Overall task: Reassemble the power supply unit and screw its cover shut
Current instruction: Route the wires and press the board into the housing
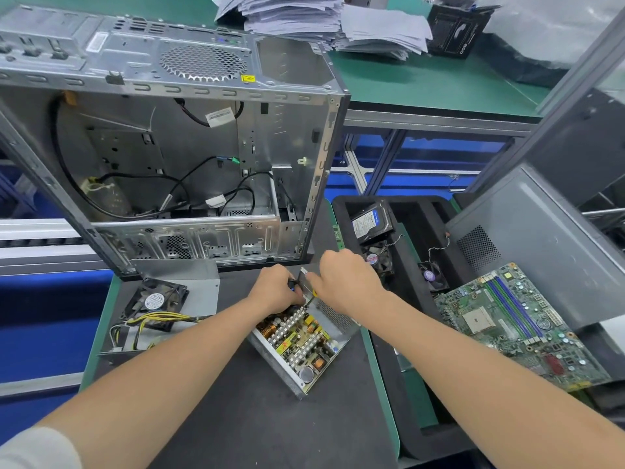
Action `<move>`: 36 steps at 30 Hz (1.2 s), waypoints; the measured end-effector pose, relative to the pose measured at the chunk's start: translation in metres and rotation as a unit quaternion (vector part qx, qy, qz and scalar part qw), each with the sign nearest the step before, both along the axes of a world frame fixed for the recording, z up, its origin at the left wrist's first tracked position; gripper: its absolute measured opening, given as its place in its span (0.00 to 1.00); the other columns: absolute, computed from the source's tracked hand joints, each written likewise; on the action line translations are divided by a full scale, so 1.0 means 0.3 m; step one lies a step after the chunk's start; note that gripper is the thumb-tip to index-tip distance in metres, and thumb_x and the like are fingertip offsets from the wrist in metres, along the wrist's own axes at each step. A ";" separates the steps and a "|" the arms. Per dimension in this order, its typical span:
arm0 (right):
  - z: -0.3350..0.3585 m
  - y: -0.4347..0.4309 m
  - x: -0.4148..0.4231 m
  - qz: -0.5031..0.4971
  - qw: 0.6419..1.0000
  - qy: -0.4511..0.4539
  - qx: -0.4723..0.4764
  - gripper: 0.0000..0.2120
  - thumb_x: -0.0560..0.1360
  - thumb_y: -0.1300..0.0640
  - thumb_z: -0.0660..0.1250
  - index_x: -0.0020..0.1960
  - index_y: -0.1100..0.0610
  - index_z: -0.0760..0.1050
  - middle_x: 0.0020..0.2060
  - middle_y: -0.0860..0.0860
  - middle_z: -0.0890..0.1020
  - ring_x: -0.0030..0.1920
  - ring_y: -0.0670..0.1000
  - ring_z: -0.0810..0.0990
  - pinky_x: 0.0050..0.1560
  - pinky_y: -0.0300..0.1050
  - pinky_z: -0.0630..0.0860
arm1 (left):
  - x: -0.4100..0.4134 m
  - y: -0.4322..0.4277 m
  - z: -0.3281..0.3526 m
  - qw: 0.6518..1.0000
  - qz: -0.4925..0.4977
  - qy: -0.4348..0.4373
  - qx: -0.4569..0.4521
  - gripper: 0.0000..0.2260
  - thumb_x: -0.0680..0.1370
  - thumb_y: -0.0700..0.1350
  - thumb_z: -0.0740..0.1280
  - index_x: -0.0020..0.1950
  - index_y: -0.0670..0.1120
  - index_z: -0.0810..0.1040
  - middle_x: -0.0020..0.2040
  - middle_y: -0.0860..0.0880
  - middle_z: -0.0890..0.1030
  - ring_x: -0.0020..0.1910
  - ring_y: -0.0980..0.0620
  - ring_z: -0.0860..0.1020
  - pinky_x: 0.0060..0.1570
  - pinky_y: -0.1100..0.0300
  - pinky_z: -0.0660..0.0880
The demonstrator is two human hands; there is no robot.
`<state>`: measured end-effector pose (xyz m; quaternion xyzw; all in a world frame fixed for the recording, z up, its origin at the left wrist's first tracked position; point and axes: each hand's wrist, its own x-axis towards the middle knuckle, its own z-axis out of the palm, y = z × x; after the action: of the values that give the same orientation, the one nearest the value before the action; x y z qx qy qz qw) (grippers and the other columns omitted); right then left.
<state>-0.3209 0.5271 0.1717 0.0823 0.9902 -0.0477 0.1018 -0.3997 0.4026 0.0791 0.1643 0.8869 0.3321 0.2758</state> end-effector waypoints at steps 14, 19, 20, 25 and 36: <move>0.083 0.012 -0.004 0.335 0.930 -0.067 0.138 0.23 0.74 0.71 0.67 0.66 0.58 0.71 0.55 0.54 0.73 0.46 0.57 0.78 0.35 0.49 0.66 | -0.015 -0.001 -0.008 0.999 -0.033 0.022 -0.023 0.11 0.73 0.44 0.76 0.47 0.37 0.85 0.38 0.47 0.78 0.35 0.50 0.72 0.32 0.59 0.69; 0.058 0.013 -0.005 0.237 0.964 -0.032 0.114 0.09 0.82 0.52 0.65 0.54 0.57 0.72 0.38 0.51 0.70 0.45 0.61 0.81 0.36 0.47 0.64 | -0.009 -0.001 -0.007 1.000 -0.019 0.015 -0.011 0.11 0.73 0.42 0.75 0.33 0.43 0.78 0.30 0.49 0.75 0.32 0.49 0.71 0.25 0.66 0.64; 0.052 0.014 -0.004 0.211 0.972 -0.027 0.097 0.12 0.83 0.48 0.64 0.50 0.56 0.70 0.35 0.50 0.66 0.44 0.61 0.80 0.35 0.47 0.62 | -0.008 -0.003 -0.008 1.000 -0.020 0.014 -0.006 0.14 0.73 0.42 0.76 0.30 0.45 0.75 0.28 0.50 0.73 0.30 0.50 0.69 0.22 0.68 0.61; 0.012 0.006 -0.008 0.064 0.993 0.011 0.099 0.19 0.84 0.41 0.60 0.54 0.57 0.77 0.47 0.56 0.80 0.50 0.62 0.82 0.41 0.49 0.66 | -0.005 -0.003 0.002 1.000 -0.010 0.001 -0.005 0.08 0.73 0.41 0.75 0.38 0.37 0.83 0.32 0.47 0.78 0.32 0.49 0.71 0.26 0.64 0.65; 0.082 0.023 -0.014 0.203 0.977 -0.072 0.005 0.10 0.81 0.53 0.66 0.59 0.53 0.68 0.54 0.53 0.67 0.41 0.59 0.77 0.40 0.55 0.75 | -0.003 -0.004 0.002 0.999 -0.022 0.036 -0.022 0.09 0.74 0.42 0.73 0.37 0.38 0.80 0.35 0.42 0.80 0.34 0.49 0.73 0.31 0.57 0.69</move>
<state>-0.3253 0.5339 0.1963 -0.1165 0.9767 -0.0149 0.1797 -0.4005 0.4015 0.0798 0.1895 0.8995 0.3005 0.2543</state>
